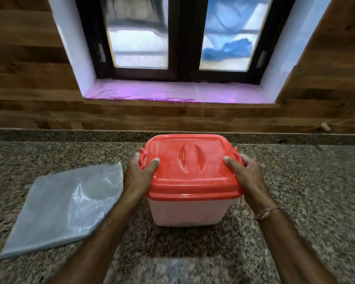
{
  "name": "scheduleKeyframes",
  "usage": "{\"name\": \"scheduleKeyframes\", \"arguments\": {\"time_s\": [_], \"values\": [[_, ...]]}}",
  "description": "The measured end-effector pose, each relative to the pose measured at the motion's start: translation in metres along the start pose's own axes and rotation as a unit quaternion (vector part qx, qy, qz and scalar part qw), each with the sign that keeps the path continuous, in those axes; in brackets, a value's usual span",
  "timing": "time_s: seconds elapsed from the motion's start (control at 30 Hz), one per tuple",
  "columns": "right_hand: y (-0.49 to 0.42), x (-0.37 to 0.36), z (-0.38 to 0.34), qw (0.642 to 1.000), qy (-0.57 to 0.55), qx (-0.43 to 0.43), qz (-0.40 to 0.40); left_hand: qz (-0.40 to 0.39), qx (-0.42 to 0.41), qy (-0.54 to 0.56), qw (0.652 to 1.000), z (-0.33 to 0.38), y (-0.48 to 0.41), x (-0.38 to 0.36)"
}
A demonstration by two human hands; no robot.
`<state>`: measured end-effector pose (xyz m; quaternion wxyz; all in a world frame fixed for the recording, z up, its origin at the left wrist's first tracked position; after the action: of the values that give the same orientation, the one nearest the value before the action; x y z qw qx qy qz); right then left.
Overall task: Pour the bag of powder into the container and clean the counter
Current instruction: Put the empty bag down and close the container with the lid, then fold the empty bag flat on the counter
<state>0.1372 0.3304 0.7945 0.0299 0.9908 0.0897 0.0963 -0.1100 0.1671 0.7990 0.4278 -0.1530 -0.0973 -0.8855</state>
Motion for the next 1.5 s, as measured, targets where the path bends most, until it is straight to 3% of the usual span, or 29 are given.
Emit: {"name": "scheduleKeyframes", "arguments": {"time_s": [0.43,0.7,0.83,0.93,1.0,1.07,1.13,1.2,1.27,1.33,1.43,1.5], "values": [[-0.179,-0.052,-0.024,0.999,0.007,0.020,-0.039,0.001,0.008,-0.019,1.000,0.033,-0.155,-0.063],[-0.199,-0.065,-0.005,1.000,-0.009,0.011,-0.024,-0.012,0.023,-0.024,0.999,0.025,-0.182,-0.077],[-0.196,-0.067,-0.012,0.998,0.059,0.012,-0.012,-0.021,0.030,-0.024,0.999,0.018,-0.184,-0.073],[-0.167,-0.068,-0.017,0.966,0.218,0.094,0.108,-0.021,0.026,-0.036,0.999,0.009,-0.164,-0.060],[-0.120,-0.078,-0.022,0.931,0.242,0.200,0.188,-0.007,0.018,-0.062,0.998,-0.006,-0.139,-0.041],[-0.063,-0.095,-0.020,0.910,0.221,0.282,0.207,0.028,0.014,-0.122,0.992,-0.036,-0.118,-0.010],[-0.010,-0.127,-0.004,0.913,0.185,0.339,0.130,0.071,0.032,-0.178,0.981,-0.078,-0.097,0.035],[0.029,-0.168,0.018,0.921,0.174,0.346,-0.032,0.099,0.086,-0.239,0.962,-0.120,-0.078,0.084],[0.054,-0.217,0.052,0.911,0.234,0.266,-0.209,0.102,0.135,-0.309,0.936,-0.156,-0.061,0.128],[0.076,-0.265,0.083,0.895,0.279,0.154,-0.311,0.081,0.162,-0.371,0.911,-0.190,-0.046,0.169],[0.102,-0.318,0.113,0.903,0.254,0.028,-0.346,0.008,0.188,-0.416,0.890,-0.237,-0.031,0.213],[0.111,-0.337,0.123,0.917,0.260,0.012,-0.301,-0.049,0.198,-0.425,0.882,-0.267,-0.020,0.232]]}}
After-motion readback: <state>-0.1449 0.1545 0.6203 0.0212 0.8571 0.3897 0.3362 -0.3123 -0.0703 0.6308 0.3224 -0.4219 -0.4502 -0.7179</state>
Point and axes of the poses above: each hand's wrist, its own y-axis away from the middle knuckle, its own x-axis out of the back of the hand, z = x × y, the point moved 2 cm from there along -y, towards the middle knuckle, and after that the axes turned 3 degrees about z, right-handed, at the moved point
